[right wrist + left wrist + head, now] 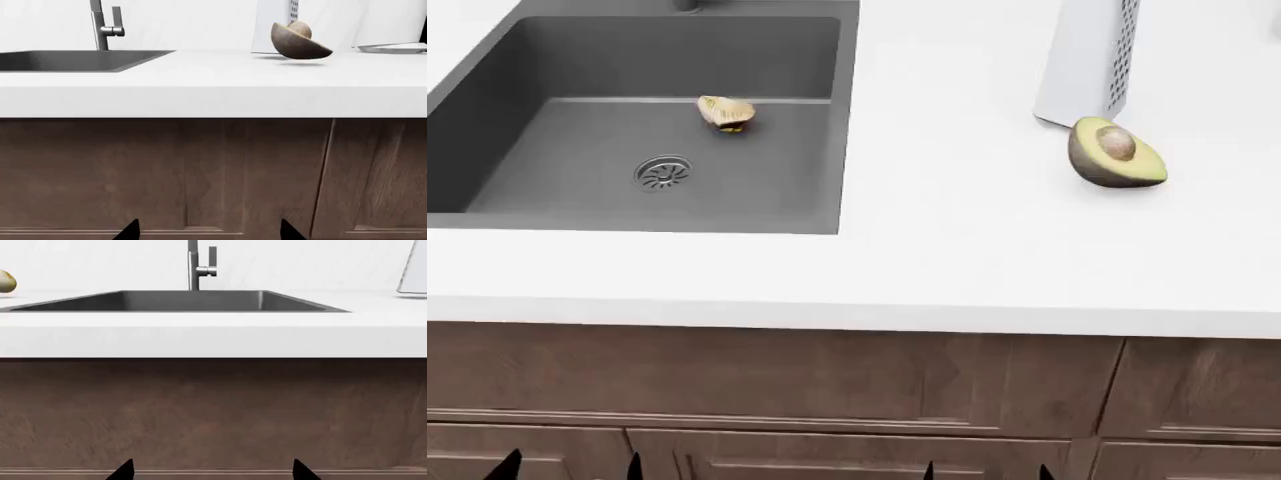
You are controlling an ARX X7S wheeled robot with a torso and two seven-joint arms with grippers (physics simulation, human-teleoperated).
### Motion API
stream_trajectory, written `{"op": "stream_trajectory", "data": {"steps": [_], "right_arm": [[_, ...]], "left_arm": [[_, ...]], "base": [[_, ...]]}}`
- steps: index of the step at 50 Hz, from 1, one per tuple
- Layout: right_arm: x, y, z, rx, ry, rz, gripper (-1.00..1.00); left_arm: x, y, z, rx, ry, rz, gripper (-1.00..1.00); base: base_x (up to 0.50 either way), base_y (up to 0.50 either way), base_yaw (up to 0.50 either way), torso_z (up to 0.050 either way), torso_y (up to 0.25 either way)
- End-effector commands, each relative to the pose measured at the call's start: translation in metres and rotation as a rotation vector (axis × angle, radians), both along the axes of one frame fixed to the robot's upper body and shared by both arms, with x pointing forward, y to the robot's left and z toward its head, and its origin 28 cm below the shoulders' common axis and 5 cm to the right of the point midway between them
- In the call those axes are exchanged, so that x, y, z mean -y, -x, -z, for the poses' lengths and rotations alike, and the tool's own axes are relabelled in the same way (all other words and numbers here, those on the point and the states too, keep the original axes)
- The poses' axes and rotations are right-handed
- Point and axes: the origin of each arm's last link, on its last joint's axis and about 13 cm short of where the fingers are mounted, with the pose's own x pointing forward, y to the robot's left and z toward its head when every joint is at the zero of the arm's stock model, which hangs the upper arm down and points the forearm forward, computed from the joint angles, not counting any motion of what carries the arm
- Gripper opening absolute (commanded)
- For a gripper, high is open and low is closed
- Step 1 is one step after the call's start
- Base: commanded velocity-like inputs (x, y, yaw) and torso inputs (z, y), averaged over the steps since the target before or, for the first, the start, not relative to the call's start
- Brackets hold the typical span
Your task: Turn on the sink faucet.
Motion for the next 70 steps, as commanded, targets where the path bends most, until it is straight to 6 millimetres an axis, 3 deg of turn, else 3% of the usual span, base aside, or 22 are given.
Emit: {"op": "stream_trajectory", "data": {"steps": [1,17,45,70], "right_arm": [[-0.0001,0.0001,-0.0003,0.009,-0.013,0.003,1.0],[-0.0008,0.0004,0.0003,0.005,0.002,-0.003,1.0],[-0.0009,0.0004,0.001,0.01,0.041,0.002,1.0],[-0.0022,-0.0003,0.0002,0.022,0.033,-0.019,1.0]], "left_arm": [[-0.0004,-0.0002,-0.0012,0.008,0.007,-0.012,1.0],[-0.0024,0.0002,-0.0002,0.002,0.023,-0.024,1.0],[-0.0018,-0.0001,0.0009,-0.016,0.01,-0.02,1.0],[-0.0014,0.0008,0.002,-0.015,0.002,-0.002,1.0]], "base": [[0.0,0.0,0.0,0.0,0.0],[0.0,0.0,0.0,0.0,0.0],[0.01,0.47,0.0,0.0,0.0],[0.06,0.04,0.0,0.0,0.0]]}}
